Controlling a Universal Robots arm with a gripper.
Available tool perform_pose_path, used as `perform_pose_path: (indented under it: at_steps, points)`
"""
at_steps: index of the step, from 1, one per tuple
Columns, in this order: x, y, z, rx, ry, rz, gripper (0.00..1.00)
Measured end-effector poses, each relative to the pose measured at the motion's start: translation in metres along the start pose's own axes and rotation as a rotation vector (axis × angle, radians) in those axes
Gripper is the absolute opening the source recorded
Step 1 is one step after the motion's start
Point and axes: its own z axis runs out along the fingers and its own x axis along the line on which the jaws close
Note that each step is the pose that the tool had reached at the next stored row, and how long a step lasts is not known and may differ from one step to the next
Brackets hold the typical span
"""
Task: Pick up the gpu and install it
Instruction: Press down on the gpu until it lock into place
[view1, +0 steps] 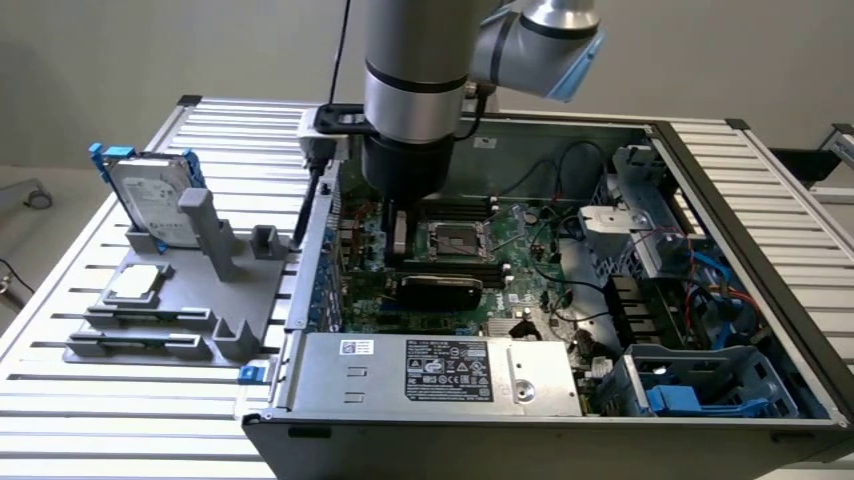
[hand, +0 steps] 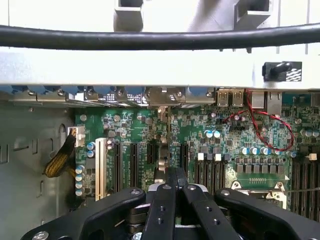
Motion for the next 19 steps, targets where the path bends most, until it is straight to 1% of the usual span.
perform_pose_path:
  at_steps: [3, 6, 9, 11, 12, 14, 17, 19]
  points:
    - [0.000, 0.0039, 0.0000, -0.0087, 0.0033, 0.000, 0.11]
    - [0.000, 0.0076, 0.0001, -0.0191, 0.0061, 0.001, 0.11]
    - [0.000, 0.0106, 0.0003, -0.0337, 0.0086, 0.001, 0.11]
    - [0.000, 0.0121, 0.0003, -0.0434, 0.0124, 0.001, 0.11]
    - [0.000, 0.0125, 0.0003, -0.0470, 0.0153, 0.002, 0.11]
    - [0.000, 0.0132, 0.0000, -0.0514, 0.0229, 0.002, 0.11]
    - [0.000, 0.0136, -0.0018, -0.0541, 0.0389, 0.003, 0.11]
    - [0.000, 0.0138, -0.0035, -0.0564, 0.0477, 0.004, 0.11]
